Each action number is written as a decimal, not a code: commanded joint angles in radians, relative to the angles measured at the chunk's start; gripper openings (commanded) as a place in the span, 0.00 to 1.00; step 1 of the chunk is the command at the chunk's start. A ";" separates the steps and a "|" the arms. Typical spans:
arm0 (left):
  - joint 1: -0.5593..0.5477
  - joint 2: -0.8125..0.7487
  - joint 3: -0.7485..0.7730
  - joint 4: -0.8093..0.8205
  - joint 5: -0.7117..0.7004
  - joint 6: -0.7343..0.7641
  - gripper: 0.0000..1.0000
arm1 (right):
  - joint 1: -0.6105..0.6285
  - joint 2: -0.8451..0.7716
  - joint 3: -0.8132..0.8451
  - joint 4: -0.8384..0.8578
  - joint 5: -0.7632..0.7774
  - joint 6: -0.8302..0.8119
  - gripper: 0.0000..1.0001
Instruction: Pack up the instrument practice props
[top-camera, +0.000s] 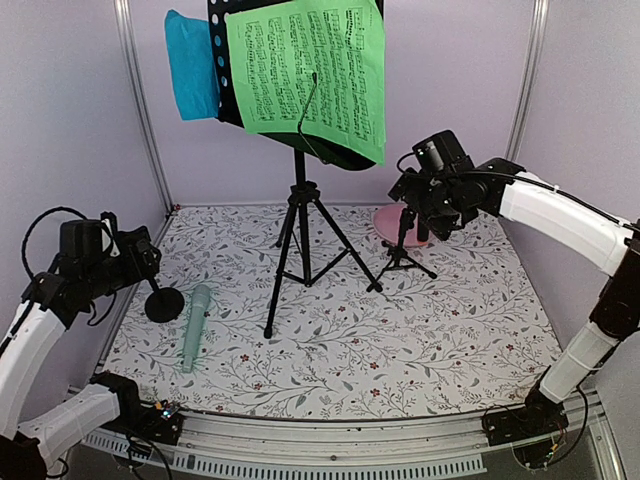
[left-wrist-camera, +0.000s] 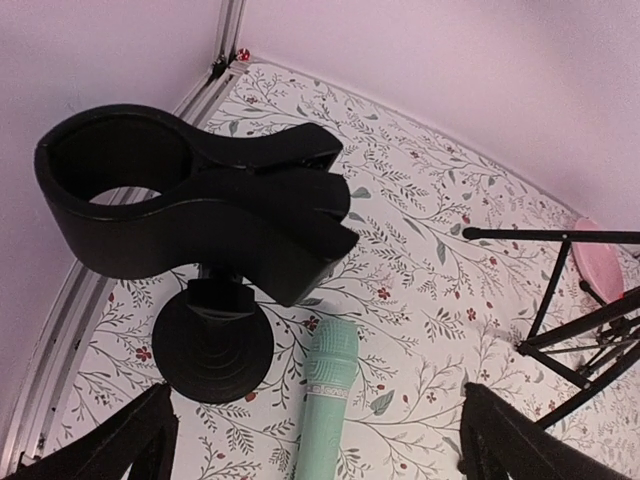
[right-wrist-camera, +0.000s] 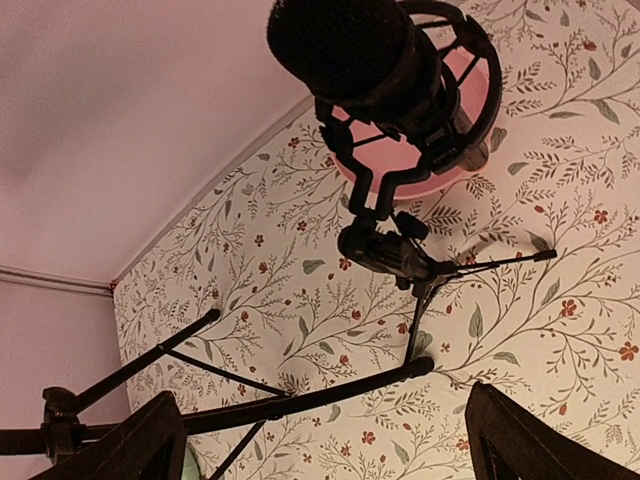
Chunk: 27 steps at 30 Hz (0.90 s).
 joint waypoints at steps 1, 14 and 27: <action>-0.007 -0.034 -0.018 0.006 0.012 0.010 0.99 | -0.019 0.110 0.085 -0.174 0.063 0.155 1.00; -0.007 -0.092 -0.025 0.009 0.004 0.006 0.99 | -0.082 0.268 0.104 0.002 0.100 -0.001 0.86; 0.003 -0.115 -0.025 0.015 -0.017 0.007 0.99 | -0.107 0.369 0.197 0.040 0.107 -0.164 0.51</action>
